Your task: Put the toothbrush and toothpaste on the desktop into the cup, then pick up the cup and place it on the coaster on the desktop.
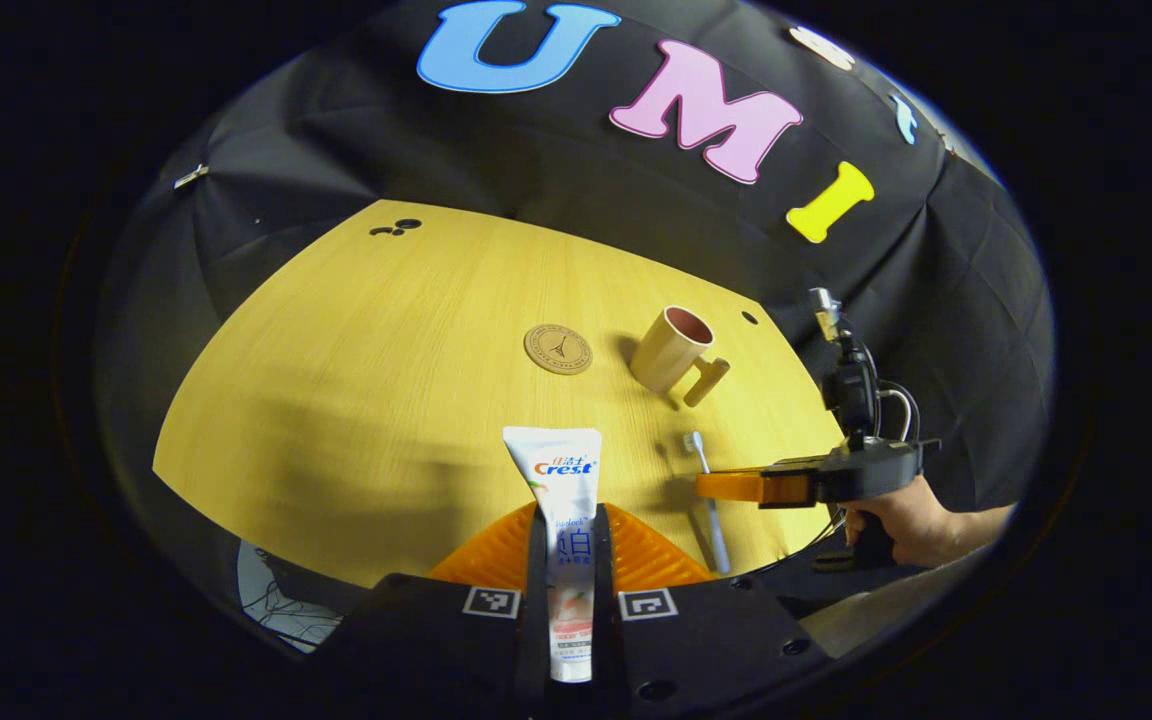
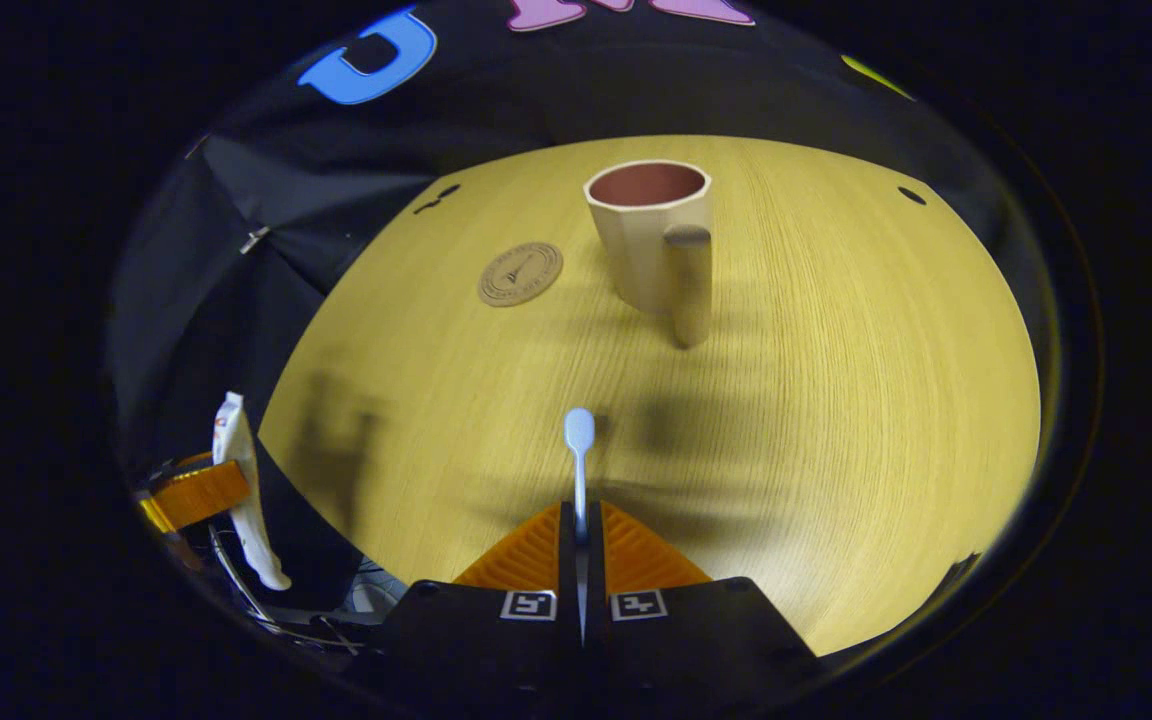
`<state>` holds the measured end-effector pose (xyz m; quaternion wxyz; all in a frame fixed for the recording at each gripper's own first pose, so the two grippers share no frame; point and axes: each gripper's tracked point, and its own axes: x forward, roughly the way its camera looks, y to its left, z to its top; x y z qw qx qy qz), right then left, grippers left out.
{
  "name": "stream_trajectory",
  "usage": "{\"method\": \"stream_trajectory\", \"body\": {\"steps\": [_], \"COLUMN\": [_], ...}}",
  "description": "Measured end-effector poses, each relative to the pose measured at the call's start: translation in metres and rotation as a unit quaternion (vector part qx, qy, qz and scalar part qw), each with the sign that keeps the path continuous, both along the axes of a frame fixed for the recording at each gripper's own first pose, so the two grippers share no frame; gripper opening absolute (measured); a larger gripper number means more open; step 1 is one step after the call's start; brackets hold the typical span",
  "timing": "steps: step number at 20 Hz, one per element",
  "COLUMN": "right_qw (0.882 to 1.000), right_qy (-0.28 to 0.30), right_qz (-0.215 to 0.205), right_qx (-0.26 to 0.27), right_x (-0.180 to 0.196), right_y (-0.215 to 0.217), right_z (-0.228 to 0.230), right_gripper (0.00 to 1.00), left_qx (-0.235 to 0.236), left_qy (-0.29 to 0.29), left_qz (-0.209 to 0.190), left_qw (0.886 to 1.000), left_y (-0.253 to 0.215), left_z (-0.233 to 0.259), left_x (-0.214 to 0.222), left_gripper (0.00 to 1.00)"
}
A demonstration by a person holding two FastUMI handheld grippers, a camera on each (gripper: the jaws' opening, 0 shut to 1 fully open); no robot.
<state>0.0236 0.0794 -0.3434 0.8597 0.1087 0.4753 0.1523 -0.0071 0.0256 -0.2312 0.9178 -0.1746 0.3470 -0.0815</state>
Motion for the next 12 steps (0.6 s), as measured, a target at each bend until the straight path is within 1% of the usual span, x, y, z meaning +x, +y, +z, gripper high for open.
{"method": "stream_trajectory", "body": {"steps": [2, 5, 9, 12], "right_qw": [0.999, 0.995, 0.987, 0.982], "right_qy": [-0.037, -0.083, -0.126, -0.146], "right_qz": [0.013, 0.020, 0.010, -0.004], "right_qx": [0.014, 0.053, 0.099, 0.123], "right_x": [0.000, -0.005, -0.007, -0.002], "right_y": [-0.002, -0.001, -0.010, -0.022], "right_z": [0.020, 0.060, 0.105, 0.128], "right_gripper": [0.05, 0.05, 0.05, 0.05], "left_qx": [0.002, 0.005, 0.000, -0.010], "left_qy": [-0.007, -0.026, -0.064, -0.101], "left_qz": [-0.006, -0.016, -0.026, -0.035], "left_qw": [1.000, 1.000, 0.998, 0.994], "left_y": [-0.007, -0.019, -0.039, -0.058], "left_z": [0.006, 0.021, 0.052, 0.080], "left_x": [0.008, 0.026, 0.058, 0.087], "left_gripper": [0.22, 0.22, 0.22, 0.22]}}
